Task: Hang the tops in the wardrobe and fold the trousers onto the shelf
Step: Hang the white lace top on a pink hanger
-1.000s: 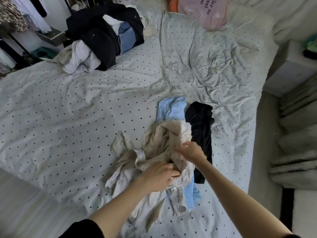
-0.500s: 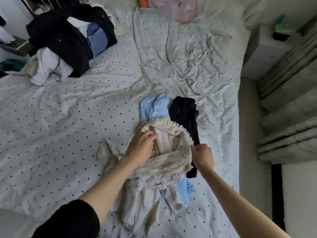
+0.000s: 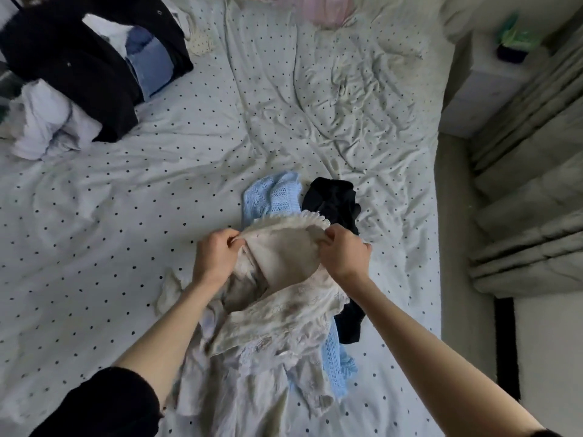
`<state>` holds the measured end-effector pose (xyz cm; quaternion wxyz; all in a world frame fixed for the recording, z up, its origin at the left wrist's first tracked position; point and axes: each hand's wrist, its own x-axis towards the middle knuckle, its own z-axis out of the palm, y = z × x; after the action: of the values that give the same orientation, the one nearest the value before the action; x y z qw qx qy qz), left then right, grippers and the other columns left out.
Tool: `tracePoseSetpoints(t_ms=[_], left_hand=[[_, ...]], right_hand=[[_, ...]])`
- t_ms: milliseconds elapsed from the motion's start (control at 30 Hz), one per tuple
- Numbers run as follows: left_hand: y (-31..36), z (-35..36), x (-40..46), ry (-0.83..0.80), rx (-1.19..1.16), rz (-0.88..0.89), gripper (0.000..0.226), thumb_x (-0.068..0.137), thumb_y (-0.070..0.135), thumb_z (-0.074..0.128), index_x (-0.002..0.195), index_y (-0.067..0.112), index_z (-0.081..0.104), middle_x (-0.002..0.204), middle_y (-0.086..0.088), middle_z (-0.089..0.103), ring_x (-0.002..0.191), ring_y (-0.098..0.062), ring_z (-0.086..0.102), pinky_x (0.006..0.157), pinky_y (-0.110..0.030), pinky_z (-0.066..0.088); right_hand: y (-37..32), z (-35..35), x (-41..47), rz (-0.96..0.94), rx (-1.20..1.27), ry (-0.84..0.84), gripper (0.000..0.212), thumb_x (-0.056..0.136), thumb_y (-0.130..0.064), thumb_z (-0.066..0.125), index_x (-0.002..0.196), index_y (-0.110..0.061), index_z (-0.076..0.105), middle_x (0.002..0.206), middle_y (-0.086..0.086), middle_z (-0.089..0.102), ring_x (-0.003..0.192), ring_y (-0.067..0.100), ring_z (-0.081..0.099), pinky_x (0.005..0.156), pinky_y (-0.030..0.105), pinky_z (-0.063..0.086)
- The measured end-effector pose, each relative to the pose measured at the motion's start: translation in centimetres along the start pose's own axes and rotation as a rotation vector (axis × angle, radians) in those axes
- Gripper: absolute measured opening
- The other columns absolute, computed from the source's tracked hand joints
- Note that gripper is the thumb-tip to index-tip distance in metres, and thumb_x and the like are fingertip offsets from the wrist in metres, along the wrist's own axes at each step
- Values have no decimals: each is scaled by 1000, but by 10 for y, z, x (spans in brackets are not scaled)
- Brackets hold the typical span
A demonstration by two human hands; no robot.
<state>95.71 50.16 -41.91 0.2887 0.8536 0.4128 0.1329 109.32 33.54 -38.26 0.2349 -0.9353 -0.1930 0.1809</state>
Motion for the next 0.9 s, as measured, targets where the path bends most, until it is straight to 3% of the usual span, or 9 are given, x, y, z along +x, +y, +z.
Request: tracePoseSetpoints(t_ms=[100,200,267,333,400,467,533,667,900], left_hand=[[-21,-54,-3,106,-94,-66,12,81,7,70,88,-3,72,85,-15,72,78,-25,65,72,-30,44],[-41,-113,-24,180,-195,-181,8,82,6,69,83,-1,70,76,-5,66,69,-15,56,64,-21,43],[-56,-148,-42,231,-236,-242,7,83,7,69,82,1,70,74,-1,63,66,-10,53,56,-7,37],[-75,-192,-70,287,-264,-280,8,82,8,69,84,1,71,77,-3,64,69,-12,53,56,-6,37],[-99,-238,-106,337,-306,-334,9,82,9,69,85,1,70,80,-4,64,74,-13,53,64,-15,39],[-117,-280,-148,395,-338,-373,11,83,9,68,82,-3,68,74,-4,60,73,-13,50,66,-26,38],[-134,-319,-198,487,-347,-416,17,83,7,68,78,-9,64,67,-3,53,68,-13,46,62,-24,33],[-171,-365,-324,661,-318,-528,24,84,7,67,71,-12,59,69,-9,43,69,-18,38,55,-22,26],[-208,-394,-552,891,-359,-767,36,87,13,65,64,-7,46,64,-9,38,62,-17,31,59,-28,26]], right_hand=[[-40,-15,-1,-176,9,-8,19,85,-14,54,98,-16,67,92,2,70,89,25,63,94,34,34],[-92,-14,-19,-392,-79,7,17,88,-17,53,94,-17,69,86,3,72,85,25,64,86,28,22],[-129,-16,-35,-525,-109,30,18,89,-20,53,97,-19,69,91,2,72,87,26,65,91,30,25],[-170,-20,-61,-678,-53,24,19,88,-18,56,98,-19,71,94,3,73,89,26,66,97,35,35],[-211,-20,-96,-819,-5,-7,17,84,-16,59,93,-19,73,90,4,74,87,27,67,94,37,41],[-246,-16,-137,-971,-34,-27,16,84,-16,60,92,-20,73,90,2,73,85,26,66,94,33,36],[-280,-8,-185,-1139,-24,-70,15,84,-17,62,94,-19,73,92,1,73,85,25,65,96,32,33],[-330,17,-299,-1427,66,-197,14,79,-12,67,91,-14,73,92,3,72,79,26,65,93,37,41],[-357,84,-496,-1803,81,-505,8,78,-7,65,82,-11,71,90,0,69,72,15,59,87,36,45]])
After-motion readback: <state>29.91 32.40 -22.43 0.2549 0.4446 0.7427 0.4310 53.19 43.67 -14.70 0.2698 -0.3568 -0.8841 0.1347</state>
